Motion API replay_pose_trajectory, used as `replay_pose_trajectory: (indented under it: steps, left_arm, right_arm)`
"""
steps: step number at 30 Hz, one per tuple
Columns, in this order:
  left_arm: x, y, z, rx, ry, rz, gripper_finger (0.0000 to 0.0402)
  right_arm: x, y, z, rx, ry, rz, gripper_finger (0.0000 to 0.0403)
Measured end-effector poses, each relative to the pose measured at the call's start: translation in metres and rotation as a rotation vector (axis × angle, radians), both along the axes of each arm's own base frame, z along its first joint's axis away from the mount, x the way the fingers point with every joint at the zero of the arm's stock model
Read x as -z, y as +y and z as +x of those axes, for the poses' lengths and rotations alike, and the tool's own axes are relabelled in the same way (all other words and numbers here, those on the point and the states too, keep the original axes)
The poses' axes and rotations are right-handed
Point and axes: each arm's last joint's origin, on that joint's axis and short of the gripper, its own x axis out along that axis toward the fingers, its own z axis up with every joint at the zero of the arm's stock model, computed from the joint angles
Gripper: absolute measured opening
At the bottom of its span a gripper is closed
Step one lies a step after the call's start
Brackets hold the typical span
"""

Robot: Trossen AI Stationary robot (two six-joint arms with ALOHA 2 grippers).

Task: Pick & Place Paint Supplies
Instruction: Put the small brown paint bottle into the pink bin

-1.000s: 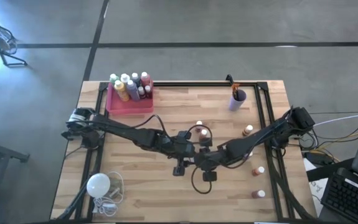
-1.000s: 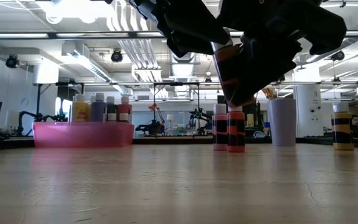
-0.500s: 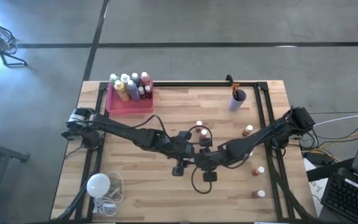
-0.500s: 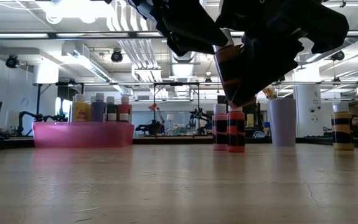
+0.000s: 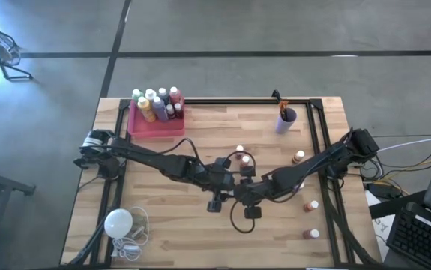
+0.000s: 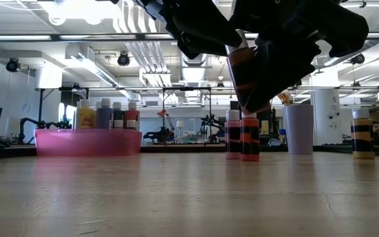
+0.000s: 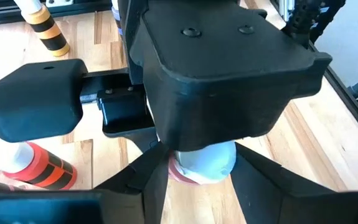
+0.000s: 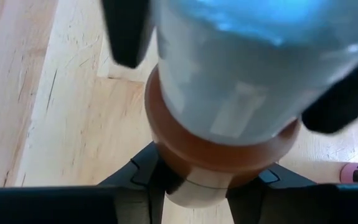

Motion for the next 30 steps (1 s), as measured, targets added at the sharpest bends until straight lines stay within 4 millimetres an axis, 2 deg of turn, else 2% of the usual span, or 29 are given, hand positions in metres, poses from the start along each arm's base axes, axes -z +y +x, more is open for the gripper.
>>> replay_pose_trajectory:
  steps: [8,17,25,30]
  left_arm:
    - [-0.0024,-0.0005,0.0014,0.008,-0.026,-0.004,0.0193]
    - [-0.0006,-0.0002,0.0002,0.007,-0.004,0.003,0.0196]
    - [-0.0003,-0.0001,0.0001,0.005,-0.001,0.003,0.0181]
    - [-0.0003,-0.0001,0.0001,0.004,-0.002,0.010,0.0146]
  right_arm:
    - [-0.0006,-0.0016,0.0013,0.004,-0.010,-0.006,0.0116]
    - [-0.0002,-0.0011,0.0008,0.003,-0.004,-0.003,0.0124]
    - [-0.0002,-0.0010,0.0008,0.001,-0.003,0.000,0.0113]
    - [-0.0001,-0.0010,0.0008,0.006,-0.002,0.009,0.0124]
